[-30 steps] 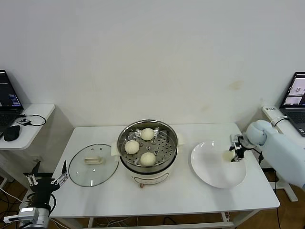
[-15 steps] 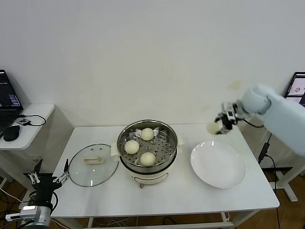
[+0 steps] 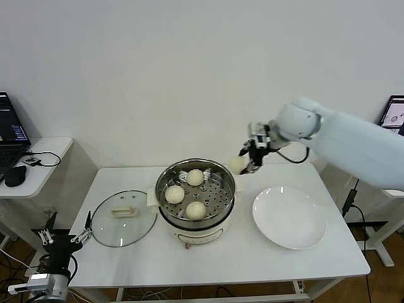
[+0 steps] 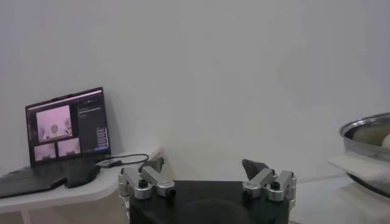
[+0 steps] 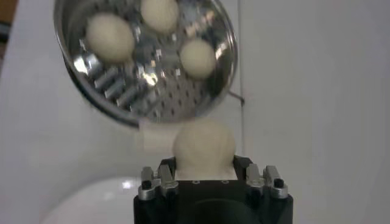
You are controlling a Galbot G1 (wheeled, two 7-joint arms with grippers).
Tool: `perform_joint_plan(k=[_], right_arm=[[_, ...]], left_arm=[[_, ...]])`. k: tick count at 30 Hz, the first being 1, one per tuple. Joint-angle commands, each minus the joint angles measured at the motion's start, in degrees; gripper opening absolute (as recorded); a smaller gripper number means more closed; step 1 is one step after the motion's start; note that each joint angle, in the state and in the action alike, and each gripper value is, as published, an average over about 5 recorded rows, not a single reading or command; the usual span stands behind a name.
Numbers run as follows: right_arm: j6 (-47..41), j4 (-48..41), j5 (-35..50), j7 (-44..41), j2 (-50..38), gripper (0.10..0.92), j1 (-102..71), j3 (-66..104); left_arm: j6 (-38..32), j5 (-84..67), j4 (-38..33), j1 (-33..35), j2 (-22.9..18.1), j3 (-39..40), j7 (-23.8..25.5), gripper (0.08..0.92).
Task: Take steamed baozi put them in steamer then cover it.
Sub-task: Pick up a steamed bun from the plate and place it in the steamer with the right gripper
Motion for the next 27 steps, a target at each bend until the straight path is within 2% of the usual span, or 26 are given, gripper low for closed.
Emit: perform_joint_plan(k=[1,9,24,27], right_arm=[[-8.1,-2.3,7.2,8.9,11.6,0.594,-3.4,-4.7],[-10.6,-7.2,5.5,11.5,15.7,0.594,-7.4,-3.0],[-11.1,-8.6,1.1,12.0,15.1,0.594,-10.8,-0.7],[-11.1,-7.8,1.3,12.2,14.3,0.617,-10.5,-0.1]], left_arm=[[-0.3,0.1,0.2,0.3,0.2,-0.4,0.0,0.823],[-0.6,0.2,0.1,0.5,-0.3,-0.5,0.0,0.823],[-0.6,0.2,0.3,0.3,-0.2,-0.5,0.0,0.823],[-0.6,0.2,0.2,0.4,-0.1,-0.6,0.0,0.823]])
